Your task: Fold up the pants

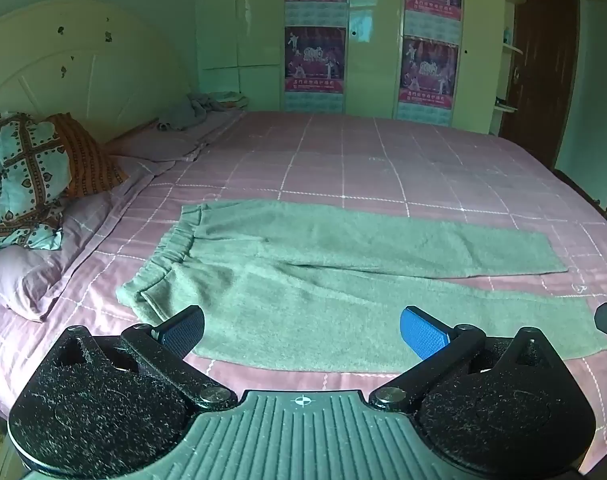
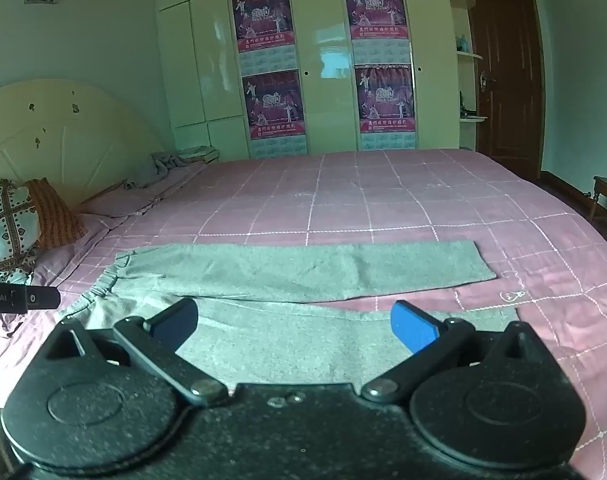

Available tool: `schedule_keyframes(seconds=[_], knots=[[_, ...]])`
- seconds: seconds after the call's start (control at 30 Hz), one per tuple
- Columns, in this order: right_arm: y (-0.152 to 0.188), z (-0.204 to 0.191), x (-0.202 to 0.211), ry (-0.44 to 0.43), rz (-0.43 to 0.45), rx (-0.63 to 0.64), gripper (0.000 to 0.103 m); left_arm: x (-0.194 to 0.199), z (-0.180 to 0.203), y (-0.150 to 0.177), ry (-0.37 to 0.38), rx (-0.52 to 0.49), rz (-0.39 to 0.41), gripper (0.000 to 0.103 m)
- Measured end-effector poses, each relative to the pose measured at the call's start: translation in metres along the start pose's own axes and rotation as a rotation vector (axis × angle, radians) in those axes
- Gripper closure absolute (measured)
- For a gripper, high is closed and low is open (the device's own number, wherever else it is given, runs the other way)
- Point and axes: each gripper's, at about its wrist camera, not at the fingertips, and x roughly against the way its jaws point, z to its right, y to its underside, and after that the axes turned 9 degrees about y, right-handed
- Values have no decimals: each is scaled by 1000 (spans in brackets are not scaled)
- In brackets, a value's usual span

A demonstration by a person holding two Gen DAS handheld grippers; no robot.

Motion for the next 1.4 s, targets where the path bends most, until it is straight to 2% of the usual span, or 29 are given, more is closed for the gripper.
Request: schedule_keyframes(seconds=[0.63,1.27,1.3,1.4], knots=[[6,-2,-17,1,-20,2,0,-20,-11,-4,-19,17,-8,0],[2,-3,-9,4,34,30,0,-17,-5,-2,-29,6,-6,0],[0,-6,-6,20,79,60,0,-17,-6,-2,-28,9,-7,0],[0,-7,-7,14,53,53,0,-19,-7,-3,-29,8,-10,0]])
